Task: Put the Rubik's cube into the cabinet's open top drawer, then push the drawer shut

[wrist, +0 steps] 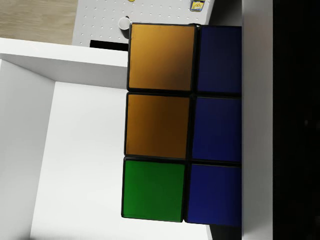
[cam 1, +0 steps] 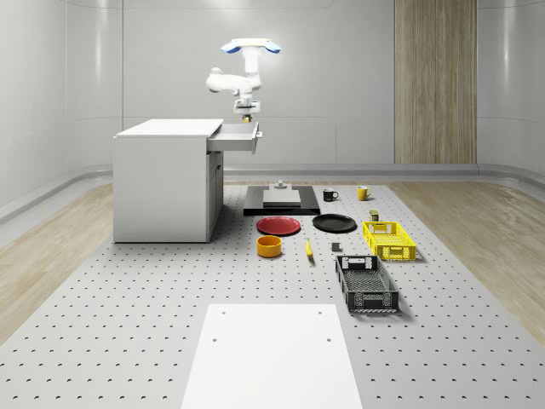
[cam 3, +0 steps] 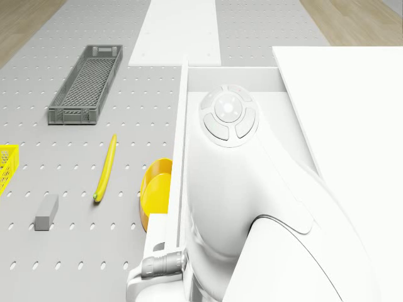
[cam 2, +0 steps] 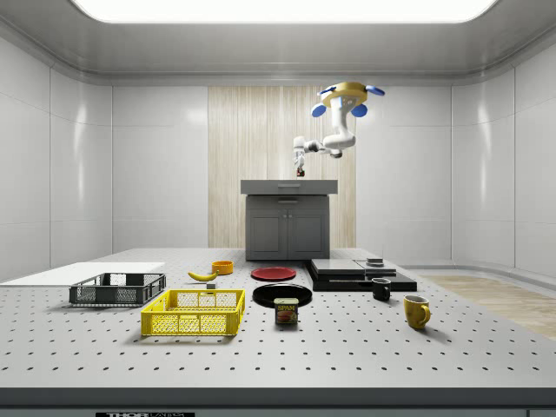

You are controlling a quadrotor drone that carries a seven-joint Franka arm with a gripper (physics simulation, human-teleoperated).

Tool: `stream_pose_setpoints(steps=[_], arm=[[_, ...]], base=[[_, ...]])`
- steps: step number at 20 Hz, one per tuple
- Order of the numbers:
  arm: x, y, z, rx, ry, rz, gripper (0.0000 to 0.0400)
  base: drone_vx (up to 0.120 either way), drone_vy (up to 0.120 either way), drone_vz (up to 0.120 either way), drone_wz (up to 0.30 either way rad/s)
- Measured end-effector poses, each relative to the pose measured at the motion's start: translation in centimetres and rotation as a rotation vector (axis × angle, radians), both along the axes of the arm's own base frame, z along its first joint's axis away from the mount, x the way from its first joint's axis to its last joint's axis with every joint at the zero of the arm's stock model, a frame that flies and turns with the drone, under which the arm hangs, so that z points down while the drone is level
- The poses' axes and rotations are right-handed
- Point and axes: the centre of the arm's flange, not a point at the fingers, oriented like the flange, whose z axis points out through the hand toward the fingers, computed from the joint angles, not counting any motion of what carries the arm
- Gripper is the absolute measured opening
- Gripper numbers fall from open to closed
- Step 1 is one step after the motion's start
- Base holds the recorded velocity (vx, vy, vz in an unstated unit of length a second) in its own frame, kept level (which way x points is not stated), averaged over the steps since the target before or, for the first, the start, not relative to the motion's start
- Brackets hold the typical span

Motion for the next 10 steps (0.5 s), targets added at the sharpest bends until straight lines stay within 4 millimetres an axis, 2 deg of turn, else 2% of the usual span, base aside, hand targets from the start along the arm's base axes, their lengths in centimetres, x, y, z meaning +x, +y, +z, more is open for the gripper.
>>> stream_pose_setpoints(steps=[5,10], arm=[[0.0,-0.5,0.1,-0.007,0.002,0.009,0.0294],[0.0,-0.4,1.1,-0.007,0.001,0.009,0.0293]], base=[[0.0,-0.12,0.0,0.0],[0.0,-0.008,0.0,0.0]])
